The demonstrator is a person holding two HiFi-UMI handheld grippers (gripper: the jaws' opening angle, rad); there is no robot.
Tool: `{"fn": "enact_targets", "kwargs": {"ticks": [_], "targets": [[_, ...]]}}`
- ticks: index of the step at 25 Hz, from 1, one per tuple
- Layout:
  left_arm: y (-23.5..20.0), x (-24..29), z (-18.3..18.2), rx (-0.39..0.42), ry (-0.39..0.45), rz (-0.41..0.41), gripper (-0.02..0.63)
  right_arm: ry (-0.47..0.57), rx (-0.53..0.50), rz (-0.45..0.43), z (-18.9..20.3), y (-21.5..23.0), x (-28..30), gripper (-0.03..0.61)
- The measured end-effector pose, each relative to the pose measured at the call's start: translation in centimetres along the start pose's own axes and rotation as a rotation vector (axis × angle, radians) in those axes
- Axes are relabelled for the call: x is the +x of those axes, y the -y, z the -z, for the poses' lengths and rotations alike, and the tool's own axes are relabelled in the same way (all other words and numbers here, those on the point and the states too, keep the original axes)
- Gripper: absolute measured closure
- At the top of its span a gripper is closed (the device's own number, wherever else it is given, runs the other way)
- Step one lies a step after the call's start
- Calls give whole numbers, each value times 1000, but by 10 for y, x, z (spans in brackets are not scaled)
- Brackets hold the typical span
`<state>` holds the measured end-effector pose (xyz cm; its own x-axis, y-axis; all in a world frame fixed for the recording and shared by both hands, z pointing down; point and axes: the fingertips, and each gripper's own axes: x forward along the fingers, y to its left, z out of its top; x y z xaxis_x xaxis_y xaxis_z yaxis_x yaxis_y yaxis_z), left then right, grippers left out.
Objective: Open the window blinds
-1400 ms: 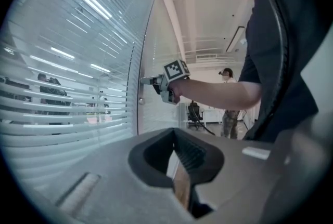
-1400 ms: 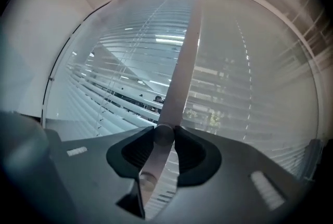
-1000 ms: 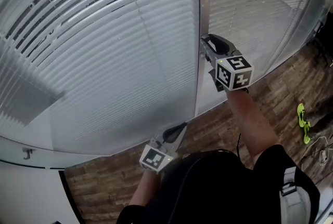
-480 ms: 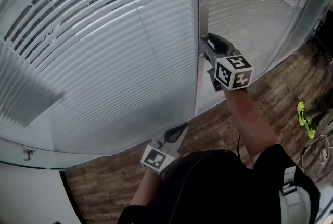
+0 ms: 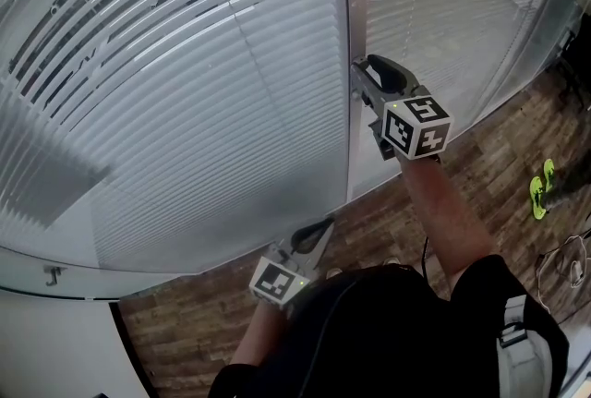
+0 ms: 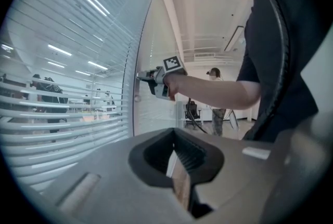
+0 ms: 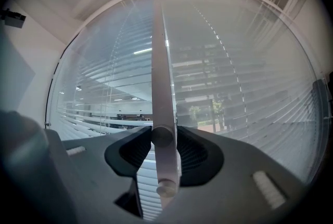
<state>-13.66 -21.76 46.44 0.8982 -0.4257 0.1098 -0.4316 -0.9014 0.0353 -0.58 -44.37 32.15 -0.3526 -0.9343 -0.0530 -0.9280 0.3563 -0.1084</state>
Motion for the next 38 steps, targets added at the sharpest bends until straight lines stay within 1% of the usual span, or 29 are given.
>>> {"fn": "enact_targets", "kwargs": {"ticks": [5,9,12,15,18,21,25,29,33,38], "targets": [[2,8,0,1,-11,10,609,25,15,-30,-1,4,-10,397],[9,18,0,6,-23,38,609,66,41,-74,-4,7,-27,398],[15,29,0,7,-30,63,609,105,25,-132,-9,7,-47,434],[22,40,-1,9,-35,81,609,102,-8,-187,-7,7,-67,542],[29,54,0,19,-34,101,609,82,-38,-215,3,13,-85,567],[36,66,-4,26,-23,121,609,99,-57,-243,7,18,-111,572],[46,83,-12,25,-4,130,609,121,-110,-323,9,19,-149,572],[56,98,-12,26,13,142,609,91,-131,-394,25,14,-181,572],[71,111,-19,31,15,167,609,61,-113,-461,40,8,-207,572],[85,130,-18,36,15,168,609,-4,-70,-461,73,24,-235,572]]}}
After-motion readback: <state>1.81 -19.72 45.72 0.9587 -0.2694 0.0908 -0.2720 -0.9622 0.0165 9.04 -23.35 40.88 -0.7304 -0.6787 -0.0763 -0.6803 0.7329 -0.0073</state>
